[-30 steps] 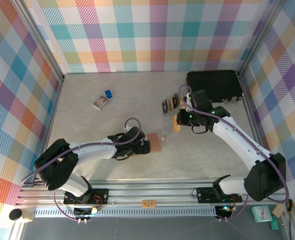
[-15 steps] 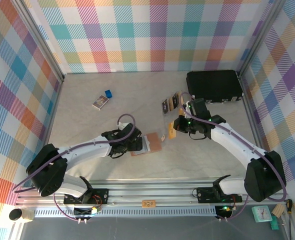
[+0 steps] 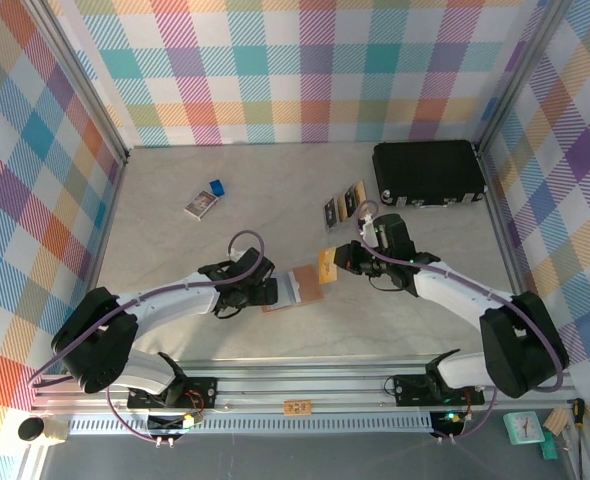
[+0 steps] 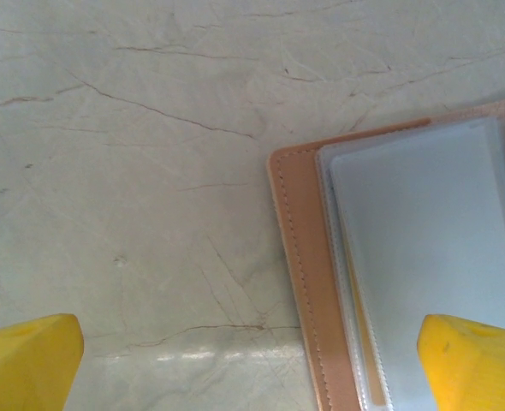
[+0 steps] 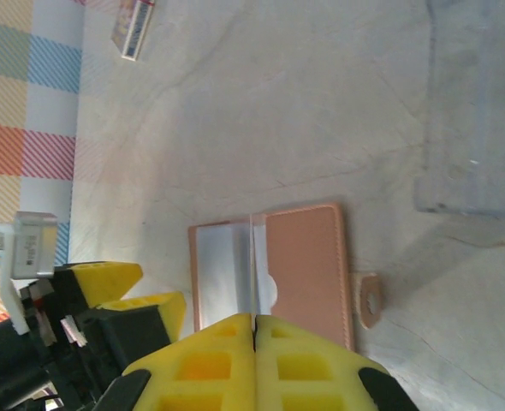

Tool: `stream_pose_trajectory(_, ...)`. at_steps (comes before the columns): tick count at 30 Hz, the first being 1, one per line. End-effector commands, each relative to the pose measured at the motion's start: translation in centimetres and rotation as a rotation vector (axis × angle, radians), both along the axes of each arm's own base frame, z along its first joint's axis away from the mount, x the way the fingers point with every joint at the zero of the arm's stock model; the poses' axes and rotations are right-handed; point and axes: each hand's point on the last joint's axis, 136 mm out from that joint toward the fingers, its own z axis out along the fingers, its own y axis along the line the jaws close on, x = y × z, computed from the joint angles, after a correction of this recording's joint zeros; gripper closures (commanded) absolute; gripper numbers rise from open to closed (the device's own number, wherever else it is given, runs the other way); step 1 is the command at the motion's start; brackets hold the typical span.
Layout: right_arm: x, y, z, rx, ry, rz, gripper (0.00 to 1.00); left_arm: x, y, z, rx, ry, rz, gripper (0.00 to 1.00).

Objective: Put the credit cards into the card holder

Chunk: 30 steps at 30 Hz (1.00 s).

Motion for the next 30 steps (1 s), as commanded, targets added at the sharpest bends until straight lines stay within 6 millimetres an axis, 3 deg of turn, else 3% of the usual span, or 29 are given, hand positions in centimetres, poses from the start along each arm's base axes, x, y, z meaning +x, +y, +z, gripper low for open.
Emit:
stream_pose_trajectory(1, 0.4, 1.3, 0.5, 0.055, -0.033, 0.029, 1.0, 0.3, -1.2, 0.4, -0.07, -0.024, -0.01, 0.0)
stream_pose_trajectory(11, 0.2, 2.1, -0.8, 0.053, -0.003, 0.045, 1.0, -0.3, -1.0, -1.4, -0.001, 0.001, -0.013, 0.0)
stream_pose_trajectory(30, -0.5, 5.5, -2.8, 0.063, -0.001, 0.127, 1.0, -1.5, 2.5, -3.1, 0.183, 0.057, 0.006, 0.0)
